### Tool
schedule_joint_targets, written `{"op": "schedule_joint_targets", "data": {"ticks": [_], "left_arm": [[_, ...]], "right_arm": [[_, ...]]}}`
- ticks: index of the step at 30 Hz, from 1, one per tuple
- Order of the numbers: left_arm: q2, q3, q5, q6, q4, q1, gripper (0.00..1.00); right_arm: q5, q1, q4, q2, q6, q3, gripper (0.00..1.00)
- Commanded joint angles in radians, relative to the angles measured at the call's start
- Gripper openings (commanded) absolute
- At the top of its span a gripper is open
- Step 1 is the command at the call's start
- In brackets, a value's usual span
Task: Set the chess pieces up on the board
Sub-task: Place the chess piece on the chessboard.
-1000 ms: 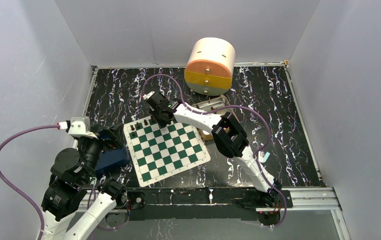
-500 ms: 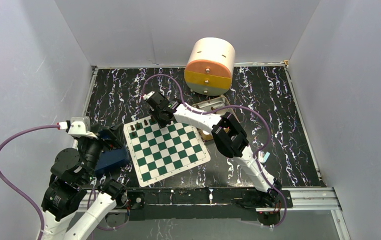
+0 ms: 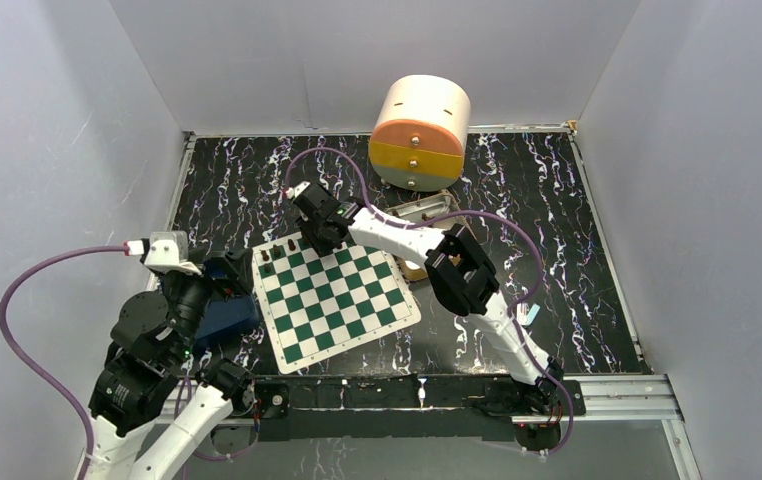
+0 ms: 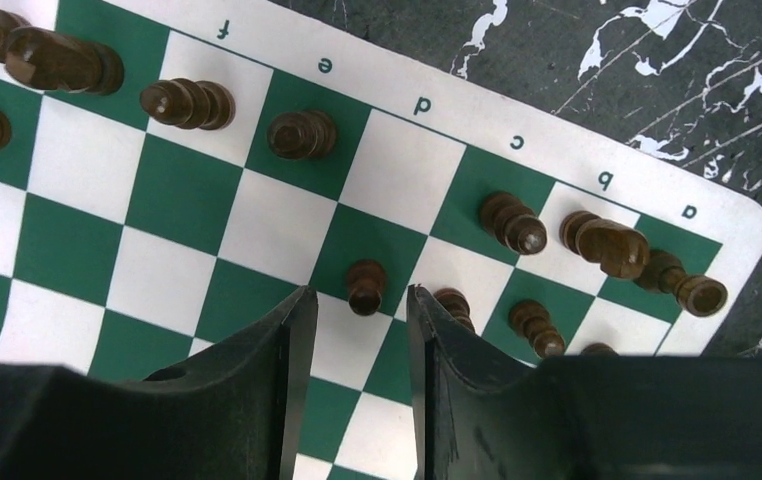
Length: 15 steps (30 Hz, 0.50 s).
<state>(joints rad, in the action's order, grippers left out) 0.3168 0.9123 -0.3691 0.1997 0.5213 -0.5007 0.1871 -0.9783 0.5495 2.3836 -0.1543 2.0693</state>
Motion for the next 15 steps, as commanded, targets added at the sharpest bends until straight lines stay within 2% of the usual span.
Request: {"op": "schedule_joint_targets", "data": {"ticks": [1, 7, 15], "left_arm": [[0.034, -0.033, 0.013, 0.027, -0.022, -0.002, 0.87], [0.071, -0.081, 0.065, 0.041, -0.045, -0.003, 0.87], [0.179, -0.143, 0.125, 0.000, -0.104, -0.002, 0.87]], "right_arm": [[-0.012, -0.002, -0.042, -0.143, -0.014, -0.020, 0.48], [0.009, 0.017, -0.050, -0.271, -0.025, -0.099, 0.48], [0.053, 0.125, -0.096, -0.482, -0.037, -0.364, 0.41]]}}
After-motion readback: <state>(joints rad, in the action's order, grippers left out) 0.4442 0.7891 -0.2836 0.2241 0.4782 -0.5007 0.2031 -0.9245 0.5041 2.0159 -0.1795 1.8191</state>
